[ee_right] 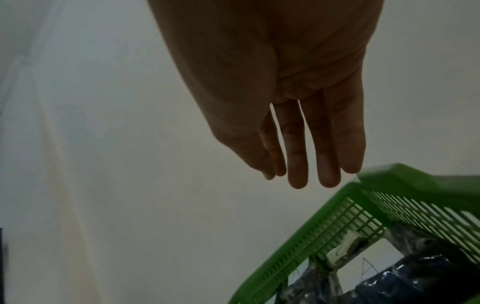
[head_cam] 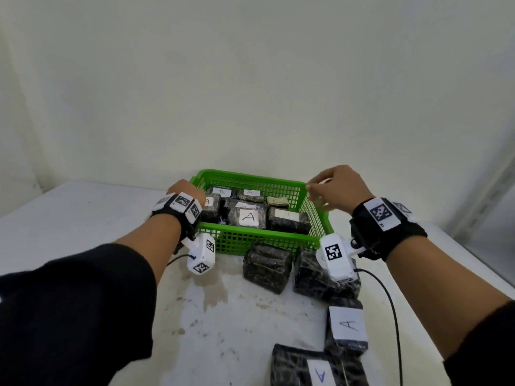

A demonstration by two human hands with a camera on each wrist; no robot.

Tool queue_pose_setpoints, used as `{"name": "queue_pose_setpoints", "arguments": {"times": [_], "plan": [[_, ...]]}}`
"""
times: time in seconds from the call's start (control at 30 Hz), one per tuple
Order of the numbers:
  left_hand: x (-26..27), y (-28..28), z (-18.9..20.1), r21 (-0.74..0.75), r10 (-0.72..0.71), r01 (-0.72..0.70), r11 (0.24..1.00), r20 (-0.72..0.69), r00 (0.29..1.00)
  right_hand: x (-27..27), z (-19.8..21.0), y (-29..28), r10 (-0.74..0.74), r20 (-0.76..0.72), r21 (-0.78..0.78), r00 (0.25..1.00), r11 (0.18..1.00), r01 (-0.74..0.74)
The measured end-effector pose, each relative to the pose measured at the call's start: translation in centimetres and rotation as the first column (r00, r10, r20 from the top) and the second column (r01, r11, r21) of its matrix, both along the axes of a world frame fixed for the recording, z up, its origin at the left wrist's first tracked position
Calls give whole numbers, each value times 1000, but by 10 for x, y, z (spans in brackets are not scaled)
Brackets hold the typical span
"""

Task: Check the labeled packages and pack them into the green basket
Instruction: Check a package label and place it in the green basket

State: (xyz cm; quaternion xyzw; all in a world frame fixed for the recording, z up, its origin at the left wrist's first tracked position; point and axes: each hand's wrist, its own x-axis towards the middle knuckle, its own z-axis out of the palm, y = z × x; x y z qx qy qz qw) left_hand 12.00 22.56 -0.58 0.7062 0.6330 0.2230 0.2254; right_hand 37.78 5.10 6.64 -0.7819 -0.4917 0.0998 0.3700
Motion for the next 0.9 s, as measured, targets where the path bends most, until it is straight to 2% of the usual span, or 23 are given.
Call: {"name": "queue_pose_setpoints", "arguments": {"times": [0.07,0.17,0.2,0.3,0.4,0.53,0.63,0.9], "plan": [[-2,-7,9,-11,45,-45,999,60,997,-4,4,-16,23,16,7,1000,1000,-24],[0,-19,21,131,112,-123,984,87,990,-13,5,-45,47,81,-40,996,998,-44],[1,-28,25,190,85,-103,976,101,991,-17,6,-56,54,104,-64,993,997,-48],[7,-59,39,346,-116,67,936,125,985,-34,8,-87,110,153,-160,982,983,-85],[10,-102,50,398,-346,289,871,78,935,-50,7,-115,175,225,-259,958,959,-115],[4,-164,53,347,-542,512,786,-13,840,-72,4,-150,237,222,-310,946,937,-162],[-5,-203,45,267,-636,633,726,-88,767,-82,-5,-172,261,212,-333,942,925,-182],[-19,-265,18,94,-758,783,615,-201,620,-99,-36,-218,283,189,-354,940,913,-204]]}}
